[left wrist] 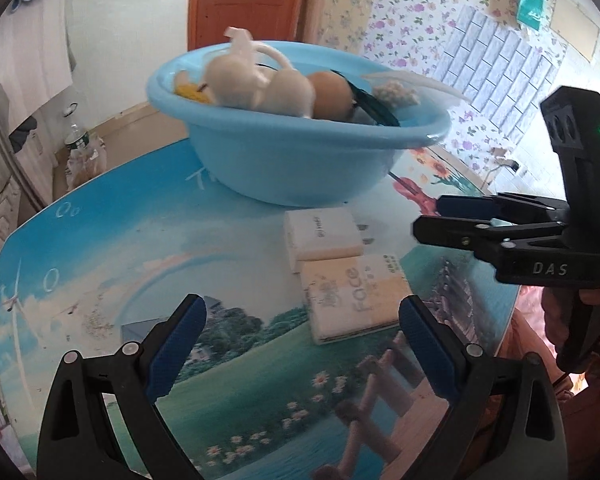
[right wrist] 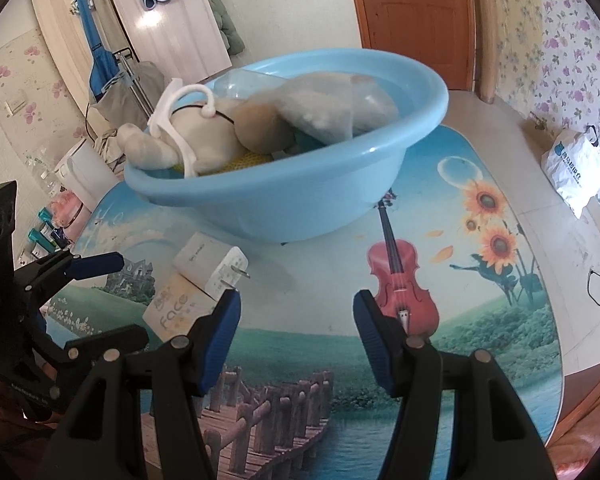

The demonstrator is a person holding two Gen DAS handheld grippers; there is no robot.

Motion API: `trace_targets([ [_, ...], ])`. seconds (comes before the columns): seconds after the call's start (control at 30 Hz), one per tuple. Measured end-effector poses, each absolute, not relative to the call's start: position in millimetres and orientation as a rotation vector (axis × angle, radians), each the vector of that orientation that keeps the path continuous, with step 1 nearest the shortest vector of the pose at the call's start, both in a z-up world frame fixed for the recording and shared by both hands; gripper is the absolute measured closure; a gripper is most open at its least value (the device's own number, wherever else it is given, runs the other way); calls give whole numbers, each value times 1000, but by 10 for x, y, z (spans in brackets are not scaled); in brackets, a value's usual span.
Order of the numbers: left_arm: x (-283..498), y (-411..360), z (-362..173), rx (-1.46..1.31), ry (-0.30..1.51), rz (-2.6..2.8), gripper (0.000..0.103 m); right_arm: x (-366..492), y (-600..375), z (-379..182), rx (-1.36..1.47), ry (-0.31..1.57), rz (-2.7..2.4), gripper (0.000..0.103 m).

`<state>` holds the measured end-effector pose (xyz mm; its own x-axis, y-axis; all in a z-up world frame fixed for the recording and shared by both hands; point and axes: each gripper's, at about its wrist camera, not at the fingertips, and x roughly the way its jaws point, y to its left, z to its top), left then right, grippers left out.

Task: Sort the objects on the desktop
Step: 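Grasp the 'Face' tissue pack with the left tool while the right tool grasps the white charger plug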

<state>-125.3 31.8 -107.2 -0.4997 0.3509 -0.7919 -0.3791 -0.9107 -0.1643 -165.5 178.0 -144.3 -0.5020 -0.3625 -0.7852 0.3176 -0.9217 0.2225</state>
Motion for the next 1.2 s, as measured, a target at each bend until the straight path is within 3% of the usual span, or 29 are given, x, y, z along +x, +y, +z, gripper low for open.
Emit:
trace_targets([
  [0.4, -1305, 624, -1232, -1273, 111, 2340, 6, -1628, 1659, -1507, 1306, -54, -2396, 45],
  [0.43, -1312, 594, -1239, -1273, 95, 2344, 9, -1623, 1661, -1505, 1305, -53, -2399, 45],
  [0.47, -1317, 559, -1232, -1270, 74, 2344, 24, -1623, 1667, -1503, 1305, -53, -2400, 45],
  [0.53, -1313, 489, -1213, -1265, 22, 2322, 37, -1629, 1665, -1498, 1307, -55, -2402, 45],
  [1.13, -1254, -149, -1180, -1285, -19, 2468, 37, -1688, 1240, -1460, 1289, -21, -2362, 45],
  [1.17, -1261, -149, -1184, -1285, -10, 2469, 37, -1703, 1199, -1459, 1289, -16, -2365, 43],
  [1.2, -1277, -129, -1190, -1286, -4, 2469, 37, -1716, 1166, -1461, 1288, -14, -2372, 36],
])
